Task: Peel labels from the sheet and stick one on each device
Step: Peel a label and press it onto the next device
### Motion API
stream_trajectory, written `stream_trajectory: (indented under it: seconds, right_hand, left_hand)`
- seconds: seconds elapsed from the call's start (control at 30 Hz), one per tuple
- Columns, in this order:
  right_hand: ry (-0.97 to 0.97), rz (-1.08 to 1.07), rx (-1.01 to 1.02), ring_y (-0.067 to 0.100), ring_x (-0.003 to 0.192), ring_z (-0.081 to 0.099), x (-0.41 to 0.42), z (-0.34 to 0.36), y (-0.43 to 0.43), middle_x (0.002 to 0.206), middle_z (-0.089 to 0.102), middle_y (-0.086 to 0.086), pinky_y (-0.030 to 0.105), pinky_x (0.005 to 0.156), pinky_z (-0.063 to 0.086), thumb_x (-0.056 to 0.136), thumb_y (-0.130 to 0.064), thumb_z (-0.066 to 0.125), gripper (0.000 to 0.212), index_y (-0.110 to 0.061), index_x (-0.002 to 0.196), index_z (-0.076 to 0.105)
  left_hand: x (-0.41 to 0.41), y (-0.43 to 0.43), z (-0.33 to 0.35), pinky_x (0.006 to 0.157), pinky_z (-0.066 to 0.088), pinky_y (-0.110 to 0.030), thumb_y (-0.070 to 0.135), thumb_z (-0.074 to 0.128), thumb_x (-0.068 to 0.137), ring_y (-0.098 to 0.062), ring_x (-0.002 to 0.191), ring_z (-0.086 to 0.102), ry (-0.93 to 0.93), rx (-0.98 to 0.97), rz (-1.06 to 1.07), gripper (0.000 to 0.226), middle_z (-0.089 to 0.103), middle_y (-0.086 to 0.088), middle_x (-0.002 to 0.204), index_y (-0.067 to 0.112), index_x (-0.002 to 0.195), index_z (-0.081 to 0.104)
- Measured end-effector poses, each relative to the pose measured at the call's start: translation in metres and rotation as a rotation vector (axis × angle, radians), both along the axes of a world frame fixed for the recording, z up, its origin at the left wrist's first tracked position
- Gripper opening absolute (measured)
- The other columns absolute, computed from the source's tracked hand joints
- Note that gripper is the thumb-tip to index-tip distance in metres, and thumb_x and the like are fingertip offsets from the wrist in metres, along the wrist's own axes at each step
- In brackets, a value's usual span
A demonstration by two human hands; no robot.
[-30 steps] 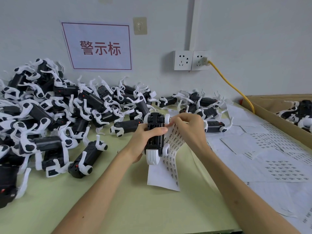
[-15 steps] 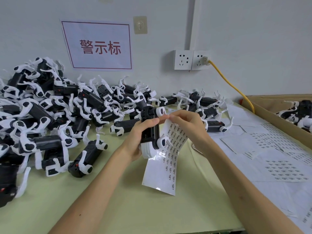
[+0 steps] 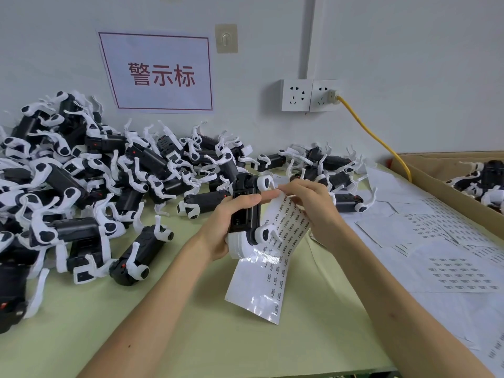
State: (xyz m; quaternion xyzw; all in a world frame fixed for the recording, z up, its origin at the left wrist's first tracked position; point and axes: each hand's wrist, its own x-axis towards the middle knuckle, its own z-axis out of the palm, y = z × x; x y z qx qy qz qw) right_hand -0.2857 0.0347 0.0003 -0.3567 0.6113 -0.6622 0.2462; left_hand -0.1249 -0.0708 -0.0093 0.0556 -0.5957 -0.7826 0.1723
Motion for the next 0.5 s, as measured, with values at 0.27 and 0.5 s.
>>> stream_trajectory:
  seconds: [0.27,0.5]
  right_hand:
    - [0.048,0.103,-0.024,0.013,0.074,0.066,-0.0043,0.0040,0.0037,0.083,0.071,0.003,0.019,0.063,0.051,0.094,-0.016,0.068,0.011,-0.008,0.087,0.071]
    - [0.048,0.138,0.019,0.010,0.069,0.061,-0.0055,0.0054,0.0050,0.079,0.067,0.000,0.017,0.058,0.048,0.090,-0.010,0.067,0.014,-0.011,0.076,0.066]
  left_hand:
    - [-0.0007,-0.0045,0.0002,0.073,0.057,-0.020,0.040,0.067,0.078,-0.009,0.085,0.073,0.032,0.043,-0.009,0.046,0.074,0.001,0.125,0.016,0.116,0.079]
    - [0.0002,-0.0012,-0.0010,0.066,0.055,-0.016,0.032,0.062,0.086,-0.005,0.070,0.070,0.030,0.002,-0.019,0.038,0.078,0.003,0.096,0.013,0.115,0.078]
